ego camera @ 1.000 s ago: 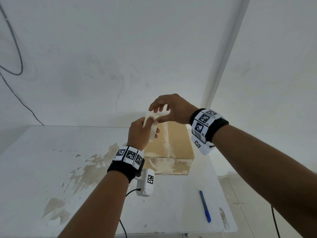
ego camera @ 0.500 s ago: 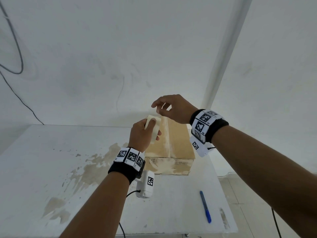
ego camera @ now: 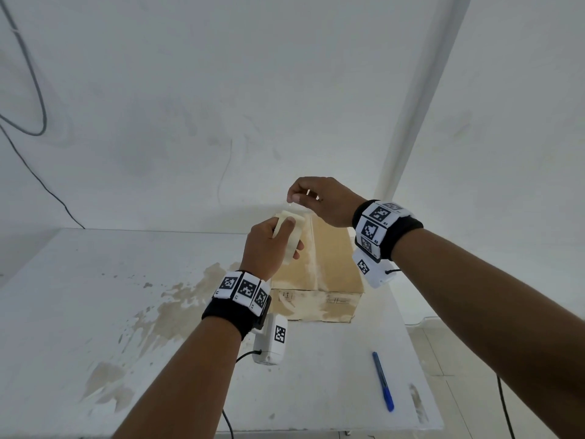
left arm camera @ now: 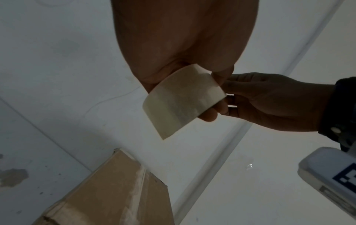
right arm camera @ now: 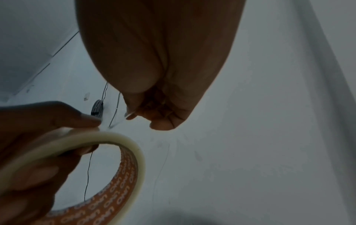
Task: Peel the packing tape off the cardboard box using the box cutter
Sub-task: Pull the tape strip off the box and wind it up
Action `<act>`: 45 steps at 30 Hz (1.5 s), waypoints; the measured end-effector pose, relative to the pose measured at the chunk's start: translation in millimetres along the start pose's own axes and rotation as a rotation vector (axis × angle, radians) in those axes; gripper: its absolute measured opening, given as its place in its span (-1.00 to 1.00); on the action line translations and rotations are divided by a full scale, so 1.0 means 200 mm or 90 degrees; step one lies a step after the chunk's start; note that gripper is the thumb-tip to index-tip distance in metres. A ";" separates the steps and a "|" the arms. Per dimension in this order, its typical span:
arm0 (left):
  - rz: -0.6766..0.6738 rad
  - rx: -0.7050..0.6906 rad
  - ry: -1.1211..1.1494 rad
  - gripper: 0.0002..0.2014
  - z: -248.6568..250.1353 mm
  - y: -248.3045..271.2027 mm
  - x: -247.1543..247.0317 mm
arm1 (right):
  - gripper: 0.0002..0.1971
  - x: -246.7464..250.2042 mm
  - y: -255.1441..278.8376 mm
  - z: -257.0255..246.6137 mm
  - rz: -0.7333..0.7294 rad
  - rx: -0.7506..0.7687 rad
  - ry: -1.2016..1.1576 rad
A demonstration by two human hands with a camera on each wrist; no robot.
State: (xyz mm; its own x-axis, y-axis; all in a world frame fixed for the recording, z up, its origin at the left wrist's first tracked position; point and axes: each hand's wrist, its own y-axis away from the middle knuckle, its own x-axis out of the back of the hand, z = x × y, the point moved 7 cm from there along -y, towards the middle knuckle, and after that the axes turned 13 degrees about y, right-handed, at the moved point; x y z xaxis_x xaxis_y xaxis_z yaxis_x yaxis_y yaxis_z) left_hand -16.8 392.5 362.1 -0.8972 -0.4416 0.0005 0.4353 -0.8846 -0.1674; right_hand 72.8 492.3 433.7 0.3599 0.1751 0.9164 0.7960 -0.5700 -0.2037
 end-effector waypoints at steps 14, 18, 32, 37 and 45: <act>-0.011 -0.002 -0.011 -0.67 0.00 -0.01 -0.04 | -0.84 -0.01 0.01 0.04 0.023 -0.008 0.031; -0.016 -0.004 -0.004 -0.66 0.01 -0.01 -0.05 | -0.83 0.00 0.01 0.04 0.025 -0.002 0.046; -0.021 -0.015 0.013 -0.65 0.07 -0.01 -0.08 | -0.82 0.07 0.03 0.01 0.078 0.029 0.026; -0.027 -0.023 -0.011 -0.65 0.08 0.00 -0.08 | -0.83 0.08 0.04 0.03 0.071 0.028 0.039; -0.040 -0.009 0.009 -0.61 0.07 0.00 -0.08 | -0.80 0.09 0.06 0.04 0.076 0.027 0.072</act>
State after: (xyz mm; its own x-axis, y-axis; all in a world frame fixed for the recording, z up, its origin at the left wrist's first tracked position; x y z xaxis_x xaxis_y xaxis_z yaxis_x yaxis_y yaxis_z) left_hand -0.8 396.8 376.4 -0.9239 -0.3826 -0.0030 0.3768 -0.9083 -0.1820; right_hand 91.8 494.8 444.5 0.3978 0.0152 0.9174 0.7716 -0.5465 -0.3255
